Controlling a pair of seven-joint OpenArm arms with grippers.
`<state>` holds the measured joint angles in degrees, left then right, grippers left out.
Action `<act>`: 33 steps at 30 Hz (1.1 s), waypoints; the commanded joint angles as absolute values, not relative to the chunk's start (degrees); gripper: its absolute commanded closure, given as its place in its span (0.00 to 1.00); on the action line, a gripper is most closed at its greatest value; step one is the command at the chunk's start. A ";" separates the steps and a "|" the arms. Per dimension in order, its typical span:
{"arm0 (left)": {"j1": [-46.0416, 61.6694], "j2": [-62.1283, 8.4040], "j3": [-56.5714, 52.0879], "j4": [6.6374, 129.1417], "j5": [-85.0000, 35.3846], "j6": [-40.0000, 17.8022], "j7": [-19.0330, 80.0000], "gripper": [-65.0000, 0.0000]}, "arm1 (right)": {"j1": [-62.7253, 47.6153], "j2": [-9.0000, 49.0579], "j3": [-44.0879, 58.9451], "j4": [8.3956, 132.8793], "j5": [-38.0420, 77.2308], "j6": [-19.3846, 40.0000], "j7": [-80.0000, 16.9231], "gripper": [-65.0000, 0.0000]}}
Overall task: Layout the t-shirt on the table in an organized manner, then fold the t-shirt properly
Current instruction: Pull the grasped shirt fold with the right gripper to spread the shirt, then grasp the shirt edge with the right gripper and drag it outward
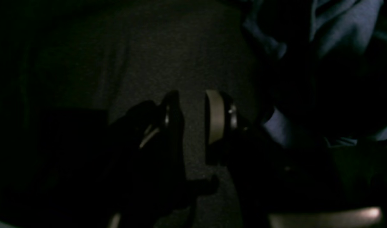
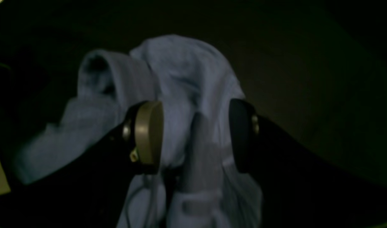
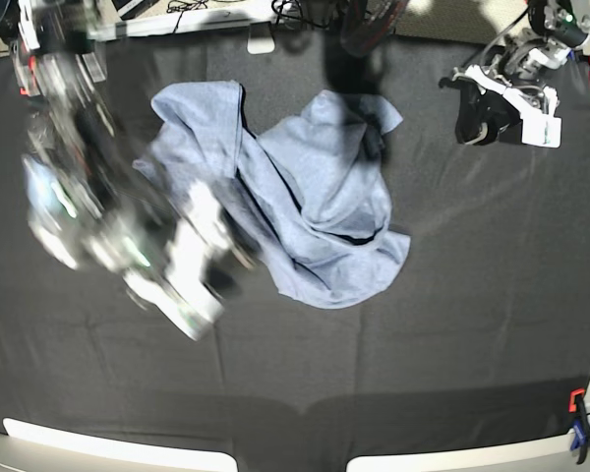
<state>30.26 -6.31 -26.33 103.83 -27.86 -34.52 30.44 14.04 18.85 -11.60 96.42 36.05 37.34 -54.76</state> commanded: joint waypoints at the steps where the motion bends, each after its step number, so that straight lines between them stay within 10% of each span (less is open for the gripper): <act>1: 30.48 -6.39 -26.52 104.75 -28.95 -34.79 29.12 0.80 | 18.28 18.20 -12.97 94.24 36.40 37.43 -53.63 0.51; 20: 30.48 -6.37 -26.52 104.75 -28.95 -34.76 29.12 0.80 | 51.29 -5.13 -27.94 31.46 19.81 37.21 -46.39 0.51; 33: 30.48 -6.39 -26.52 104.75 -28.97 -34.79 29.10 0.80 | 50.48 -5.87 -27.94 25.63 8.91 30.81 -33.63 0.51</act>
<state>30.30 -6.04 -26.33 103.83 -28.05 -34.54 30.46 48.25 -5.43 -28.08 24.75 8.56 30.76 -34.20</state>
